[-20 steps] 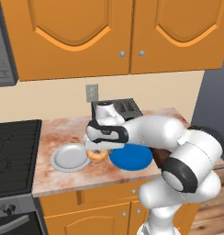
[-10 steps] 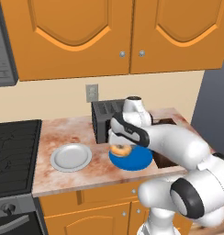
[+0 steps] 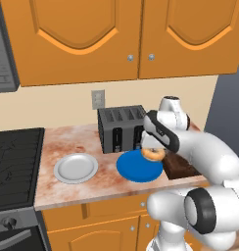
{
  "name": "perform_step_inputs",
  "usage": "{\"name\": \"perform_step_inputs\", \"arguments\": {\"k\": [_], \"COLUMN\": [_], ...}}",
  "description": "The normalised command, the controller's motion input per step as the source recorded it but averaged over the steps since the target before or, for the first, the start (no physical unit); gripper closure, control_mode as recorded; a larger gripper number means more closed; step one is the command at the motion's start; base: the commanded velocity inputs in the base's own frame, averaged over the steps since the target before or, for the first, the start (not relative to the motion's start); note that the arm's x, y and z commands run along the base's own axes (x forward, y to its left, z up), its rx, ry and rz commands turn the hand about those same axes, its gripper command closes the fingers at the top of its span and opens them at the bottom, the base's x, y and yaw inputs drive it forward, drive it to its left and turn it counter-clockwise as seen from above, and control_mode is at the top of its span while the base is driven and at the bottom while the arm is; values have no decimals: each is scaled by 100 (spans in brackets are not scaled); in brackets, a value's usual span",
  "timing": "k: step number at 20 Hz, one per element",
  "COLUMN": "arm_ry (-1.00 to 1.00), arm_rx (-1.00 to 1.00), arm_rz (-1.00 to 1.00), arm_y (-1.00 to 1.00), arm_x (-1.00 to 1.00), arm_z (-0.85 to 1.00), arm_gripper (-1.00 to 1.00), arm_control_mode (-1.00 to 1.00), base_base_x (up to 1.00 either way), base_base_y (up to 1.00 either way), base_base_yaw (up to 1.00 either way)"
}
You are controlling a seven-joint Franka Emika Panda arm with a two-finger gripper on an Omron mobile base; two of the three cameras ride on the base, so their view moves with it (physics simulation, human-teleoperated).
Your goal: Move the dessert items from the plates to the tray.
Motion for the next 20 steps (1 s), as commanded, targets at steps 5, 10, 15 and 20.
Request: {"name": "perform_step_inputs", "arguments": {"k": [5,10,15,20], "arm_ry": [0,0,0,0], "arm_rx": [0,0,1,0], "arm_rz": [-4,-4,0,0], "arm_y": [-80,-65,-35,-35], "arm_x": [0,15,43,33], "arm_z": [11,0,0,-4], "arm_gripper": [100,100,100,100], "arm_control_mode": [-100,-100,-100,-100], "base_base_x": [0,0,0,0], "base_base_y": [0,0,0,0], "base_base_yaw": [0,0,0,0]}}
